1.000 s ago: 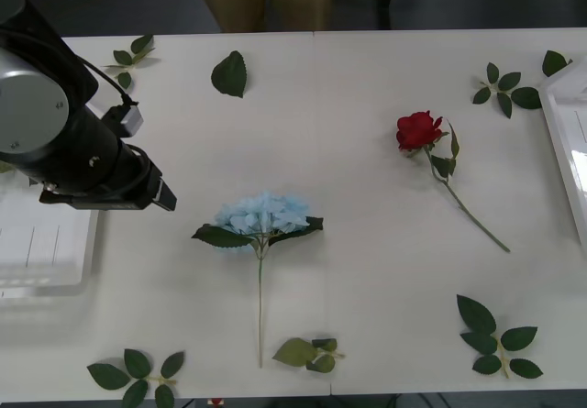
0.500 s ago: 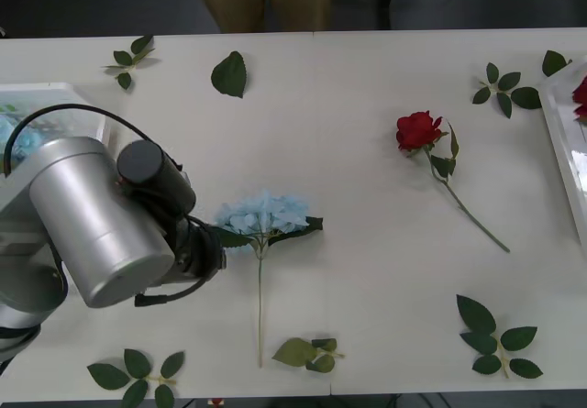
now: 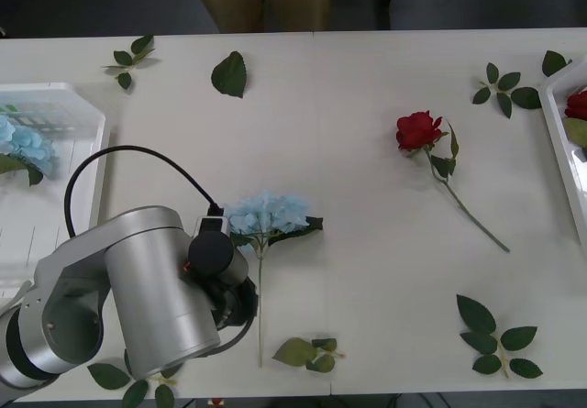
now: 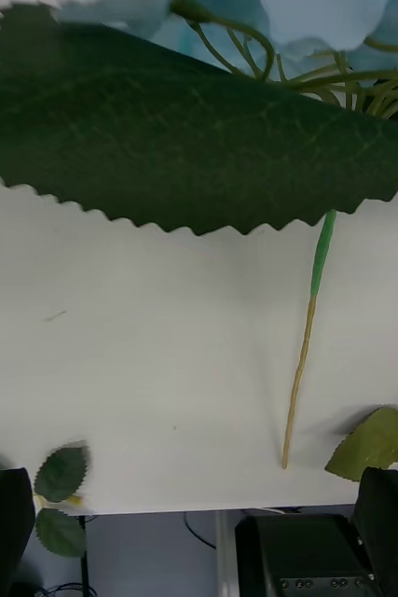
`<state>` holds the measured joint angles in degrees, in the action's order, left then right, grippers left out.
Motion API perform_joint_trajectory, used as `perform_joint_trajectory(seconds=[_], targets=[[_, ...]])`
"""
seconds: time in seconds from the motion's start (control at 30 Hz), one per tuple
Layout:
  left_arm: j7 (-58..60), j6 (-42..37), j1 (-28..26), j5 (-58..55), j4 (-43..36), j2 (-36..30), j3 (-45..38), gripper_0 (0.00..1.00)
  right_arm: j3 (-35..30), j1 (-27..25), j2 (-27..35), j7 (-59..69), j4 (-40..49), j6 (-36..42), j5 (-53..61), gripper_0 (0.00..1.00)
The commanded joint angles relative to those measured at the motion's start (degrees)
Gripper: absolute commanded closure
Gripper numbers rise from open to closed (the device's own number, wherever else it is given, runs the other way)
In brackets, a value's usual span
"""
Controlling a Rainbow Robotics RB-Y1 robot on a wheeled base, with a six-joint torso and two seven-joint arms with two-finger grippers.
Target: Place the red flowers into the right box and the blue flowers into the left box. If a person shows an open palm, hand one flower to the person first, then continue sorting.
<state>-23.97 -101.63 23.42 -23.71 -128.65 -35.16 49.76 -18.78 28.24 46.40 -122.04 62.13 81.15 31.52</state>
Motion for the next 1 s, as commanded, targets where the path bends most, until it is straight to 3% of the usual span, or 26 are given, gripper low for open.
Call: perform_joint_trajectory(seconds=[0.03, 0.17, 0.43, 0.53, 0.77, 1.0], targets=[[4.90, 5.65, 6.99, 0.50, 5.51, -1.93, 6.84, 0.00, 3.14, 1.64, -1.58, 7.70, 13.10, 5.25, 5.57, 0.11], [5.17, 9.08, 9.18, 0.77, 11.05, -0.53, 8.43, 0.00, 8.59, 1.38, -4.13, 12.88, 19.08, 2.18, 10.58, 0.09], [5.17, 12.95, 13.67, 1.38, 21.68, 3.34, 10.98, 0.00, 31.70, -0.21, -4.39, 14.99, 19.43, -25.16, 18.41, 0.07], [5.52, 13.39, 15.51, 1.38, 24.93, 4.84, 12.21, 0.00, 37.86, 0.41, -4.48, 15.52, 19.43, -30.17, 19.02, 0.08], [5.61, 13.39, 17.18, 1.38, 27.83, 6.15, 13.08, 0.00, 40.58, 0.94, -4.57, 16.05, 18.20, -31.40, 18.14, 0.07], [2.79, 13.04, 17.62, -2.13, 20.80, 0.97, 11.85, 0.00, 40.84, 2.17, -6.41, 15.17, 13.98, -33.16, 16.74, 0.07]])
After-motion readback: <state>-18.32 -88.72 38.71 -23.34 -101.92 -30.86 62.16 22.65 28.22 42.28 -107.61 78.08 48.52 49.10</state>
